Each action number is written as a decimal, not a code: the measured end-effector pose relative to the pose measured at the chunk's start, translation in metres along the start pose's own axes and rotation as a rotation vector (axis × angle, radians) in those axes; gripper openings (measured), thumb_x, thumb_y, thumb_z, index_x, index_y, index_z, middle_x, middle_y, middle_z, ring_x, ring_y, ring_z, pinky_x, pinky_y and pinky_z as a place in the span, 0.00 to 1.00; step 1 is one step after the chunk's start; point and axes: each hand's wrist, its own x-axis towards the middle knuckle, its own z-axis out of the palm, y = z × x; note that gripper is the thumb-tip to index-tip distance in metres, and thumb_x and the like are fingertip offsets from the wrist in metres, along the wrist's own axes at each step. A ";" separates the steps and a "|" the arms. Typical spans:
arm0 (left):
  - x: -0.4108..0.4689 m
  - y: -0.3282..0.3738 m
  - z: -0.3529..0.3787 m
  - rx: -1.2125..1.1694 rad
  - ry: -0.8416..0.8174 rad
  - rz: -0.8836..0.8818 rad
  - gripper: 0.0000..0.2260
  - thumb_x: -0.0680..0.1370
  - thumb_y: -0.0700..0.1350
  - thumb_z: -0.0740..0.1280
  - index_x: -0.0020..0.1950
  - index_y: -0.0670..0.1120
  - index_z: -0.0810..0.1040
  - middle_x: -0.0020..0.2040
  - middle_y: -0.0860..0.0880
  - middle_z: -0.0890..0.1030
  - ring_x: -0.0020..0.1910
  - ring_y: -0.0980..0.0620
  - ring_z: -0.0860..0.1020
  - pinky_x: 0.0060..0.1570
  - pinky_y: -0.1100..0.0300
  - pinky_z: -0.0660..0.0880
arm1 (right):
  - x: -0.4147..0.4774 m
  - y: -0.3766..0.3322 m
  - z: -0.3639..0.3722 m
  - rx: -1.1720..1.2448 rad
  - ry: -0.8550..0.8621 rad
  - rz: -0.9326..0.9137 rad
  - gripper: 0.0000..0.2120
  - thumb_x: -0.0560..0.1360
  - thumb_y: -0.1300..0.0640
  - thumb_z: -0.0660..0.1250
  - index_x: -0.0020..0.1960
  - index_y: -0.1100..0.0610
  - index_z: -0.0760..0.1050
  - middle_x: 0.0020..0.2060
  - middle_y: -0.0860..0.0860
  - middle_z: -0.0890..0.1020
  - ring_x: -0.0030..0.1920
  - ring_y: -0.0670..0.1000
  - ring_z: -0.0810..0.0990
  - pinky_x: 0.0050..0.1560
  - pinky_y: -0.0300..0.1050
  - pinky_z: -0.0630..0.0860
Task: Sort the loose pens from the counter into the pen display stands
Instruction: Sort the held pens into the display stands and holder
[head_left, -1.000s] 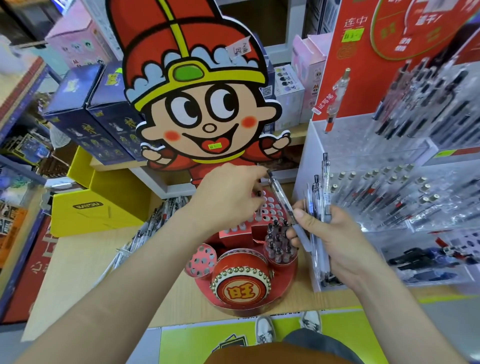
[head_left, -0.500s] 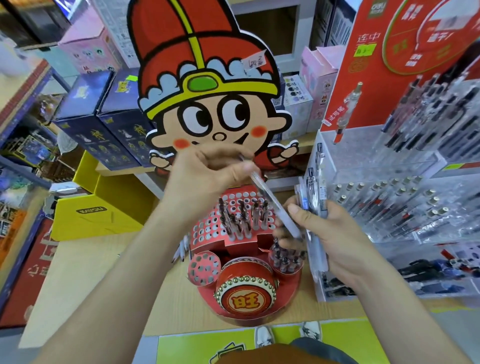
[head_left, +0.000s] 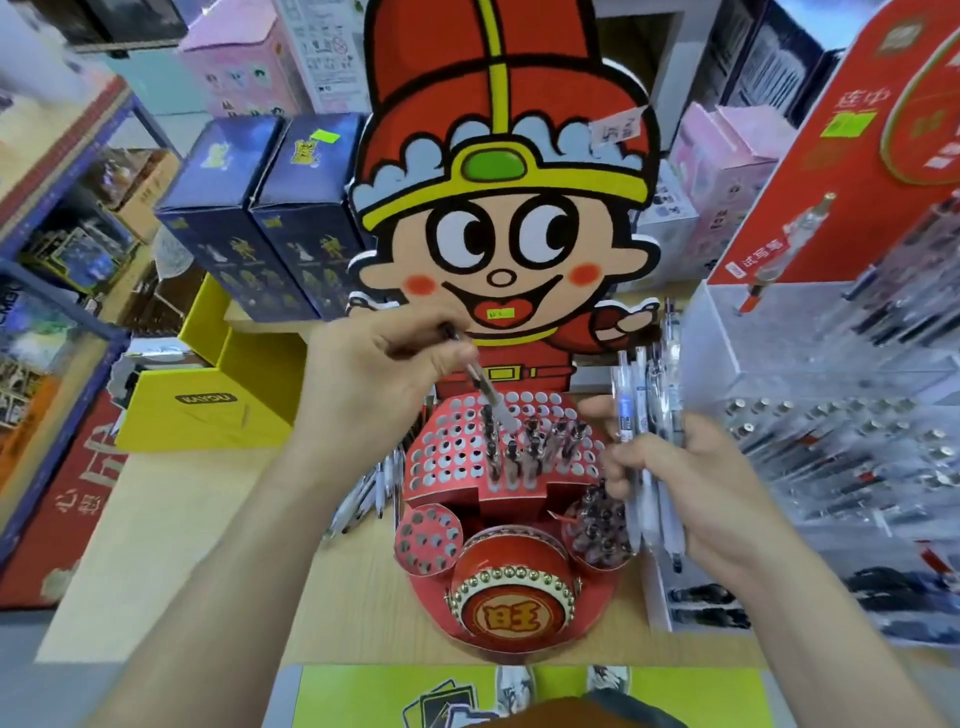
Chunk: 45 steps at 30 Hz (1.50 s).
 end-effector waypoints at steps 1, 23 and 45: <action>-0.002 -0.004 0.003 0.017 -0.031 -0.018 0.11 0.71 0.43 0.75 0.44 0.59 0.80 0.41 0.65 0.82 0.41 0.62 0.82 0.45 0.64 0.79 | 0.002 0.000 0.001 -0.013 -0.008 0.011 0.18 0.75 0.73 0.61 0.52 0.56 0.83 0.30 0.54 0.76 0.31 0.50 0.77 0.35 0.45 0.77; 0.015 0.012 0.022 0.177 -0.400 -0.013 0.08 0.70 0.51 0.74 0.46 0.50 0.86 0.40 0.58 0.84 0.40 0.64 0.81 0.44 0.64 0.78 | -0.001 -0.003 0.002 0.153 0.038 -0.005 0.11 0.67 0.62 0.70 0.49 0.63 0.78 0.34 0.58 0.82 0.36 0.53 0.83 0.37 0.43 0.81; 0.009 0.008 0.024 0.344 -0.503 0.056 0.09 0.79 0.49 0.65 0.53 0.49 0.84 0.47 0.57 0.82 0.48 0.61 0.78 0.50 0.63 0.75 | -0.012 -0.003 -0.001 0.123 0.030 0.010 0.12 0.67 0.58 0.69 0.50 0.61 0.79 0.36 0.55 0.85 0.35 0.51 0.84 0.31 0.42 0.80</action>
